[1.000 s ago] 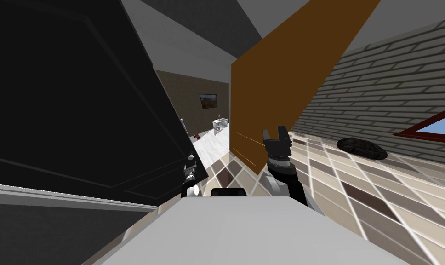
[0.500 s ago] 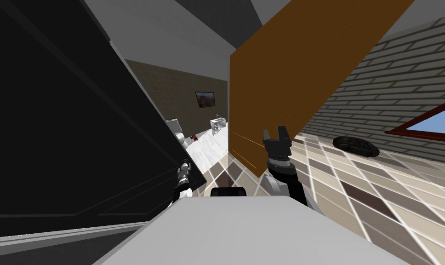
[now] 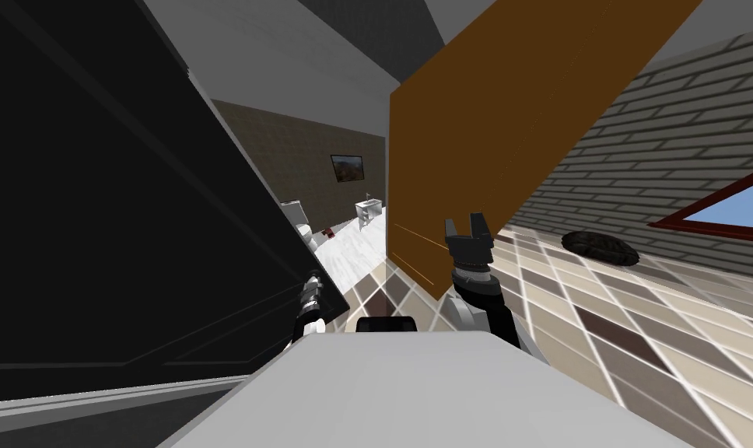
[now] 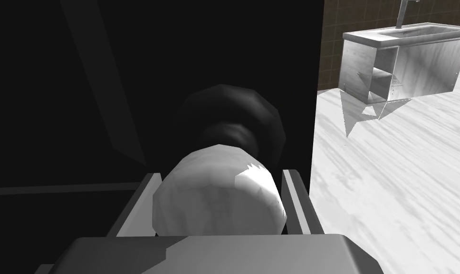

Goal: Pull the door open

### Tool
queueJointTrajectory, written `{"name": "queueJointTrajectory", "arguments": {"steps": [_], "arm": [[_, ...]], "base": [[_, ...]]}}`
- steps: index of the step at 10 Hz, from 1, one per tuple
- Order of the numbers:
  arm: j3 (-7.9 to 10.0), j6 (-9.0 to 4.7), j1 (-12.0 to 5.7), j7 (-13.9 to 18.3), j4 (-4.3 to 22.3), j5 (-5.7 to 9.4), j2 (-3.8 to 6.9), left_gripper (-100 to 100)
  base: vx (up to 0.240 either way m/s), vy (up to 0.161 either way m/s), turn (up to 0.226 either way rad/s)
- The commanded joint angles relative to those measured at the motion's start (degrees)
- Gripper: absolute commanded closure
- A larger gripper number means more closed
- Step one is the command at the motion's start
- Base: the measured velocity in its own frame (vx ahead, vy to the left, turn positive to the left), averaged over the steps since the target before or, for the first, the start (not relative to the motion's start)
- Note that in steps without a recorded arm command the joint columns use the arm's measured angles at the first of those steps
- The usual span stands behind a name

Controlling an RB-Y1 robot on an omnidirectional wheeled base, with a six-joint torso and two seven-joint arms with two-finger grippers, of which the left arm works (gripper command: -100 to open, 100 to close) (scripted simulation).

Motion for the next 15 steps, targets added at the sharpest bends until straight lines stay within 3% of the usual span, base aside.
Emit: {"name": "queueJointTrajectory", "arguments": {"steps": [1,2,11,12,15], "arm": [[0.00,-0.11,-0.04,0.06,-0.08,0.01,-0.05,100],[0.00,-0.11,-0.04,0.06,-0.08,0.01,-0.05,100],[-7.27,-0.57,2.03,7.10,-2.41,-2.57,3.62,100],[-6.82,0.00,2.41,6.37,-2.88,-2.35,3.29,100],[-9.42,-1.08,3.68,8.74,-3.61,-3.62,4.85,100]], "base": [[-0.005,-0.003,0.002],[0.000,0.000,0.000],[-0.228,0.013,-0.100],[-0.110,0.015,-0.043],[-0.233,0.005,-0.109]]}}
